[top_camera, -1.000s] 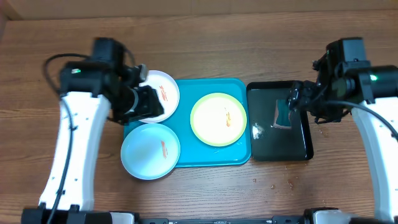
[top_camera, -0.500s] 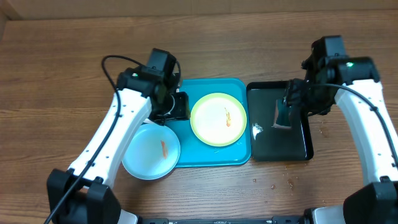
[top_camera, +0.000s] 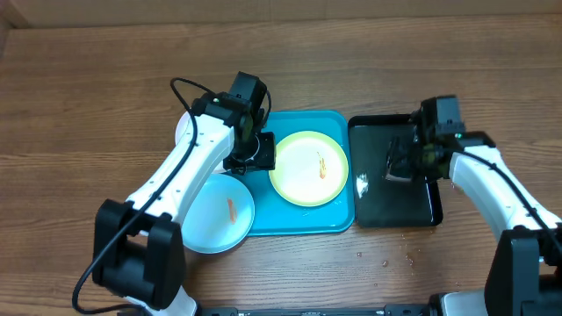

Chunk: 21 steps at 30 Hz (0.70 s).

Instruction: Clean dirty plates on tray and stack at the side

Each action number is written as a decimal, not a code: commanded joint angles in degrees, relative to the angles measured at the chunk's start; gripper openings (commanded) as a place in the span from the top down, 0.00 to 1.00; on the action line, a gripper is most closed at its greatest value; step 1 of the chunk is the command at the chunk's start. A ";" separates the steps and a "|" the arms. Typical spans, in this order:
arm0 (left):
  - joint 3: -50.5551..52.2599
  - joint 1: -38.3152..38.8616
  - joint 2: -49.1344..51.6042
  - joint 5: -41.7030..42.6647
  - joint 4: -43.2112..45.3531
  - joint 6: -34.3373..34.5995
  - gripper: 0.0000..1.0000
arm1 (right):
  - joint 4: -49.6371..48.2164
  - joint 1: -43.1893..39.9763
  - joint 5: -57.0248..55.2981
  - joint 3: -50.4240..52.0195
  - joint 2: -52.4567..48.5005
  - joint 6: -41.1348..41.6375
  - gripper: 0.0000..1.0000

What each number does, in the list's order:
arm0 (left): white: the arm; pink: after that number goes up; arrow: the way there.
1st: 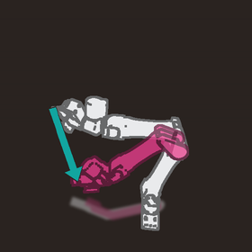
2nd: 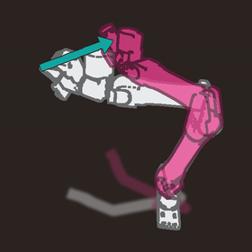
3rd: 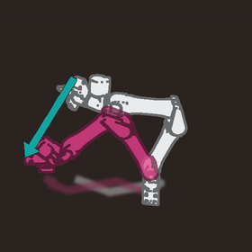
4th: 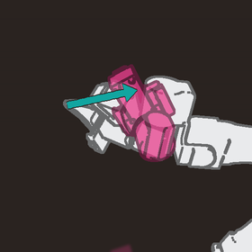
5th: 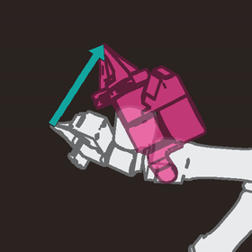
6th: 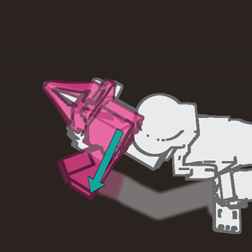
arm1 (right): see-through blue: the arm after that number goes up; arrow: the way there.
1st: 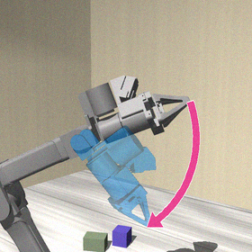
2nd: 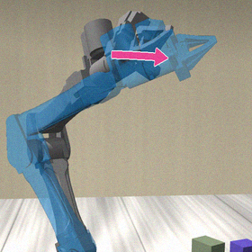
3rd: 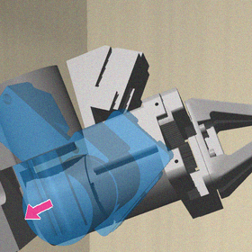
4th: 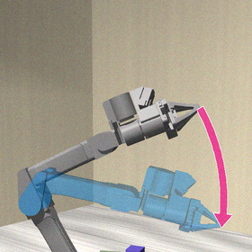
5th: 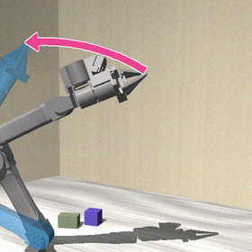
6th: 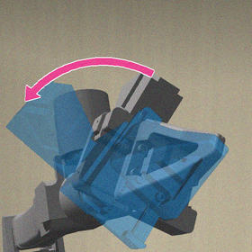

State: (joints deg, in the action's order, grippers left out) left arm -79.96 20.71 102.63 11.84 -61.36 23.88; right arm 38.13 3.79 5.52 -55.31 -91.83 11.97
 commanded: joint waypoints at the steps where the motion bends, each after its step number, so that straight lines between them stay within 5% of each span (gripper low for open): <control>1: 0.37 0.37 2.03 -0.44 0.20 0.55 0.55 | -3.82 -0.17 -1.01 2.91 0.04 -0.02 0.37; 18: 0.42 0.39 3.02 -0.72 3.63 0.37 0.54 | -9.57 -0.17 -3.13 4.50 -4.09 -0.02 0.49; 21: 0.46 0.70 3.02 -2.73 4.42 0.37 0.56 | -9.57 -0.17 -3.06 4.46 -4.09 -0.02 0.66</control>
State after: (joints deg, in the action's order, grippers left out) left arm -79.94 20.78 105.03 11.25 -57.32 23.88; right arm 28.77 3.79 3.01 -51.03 -95.37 11.46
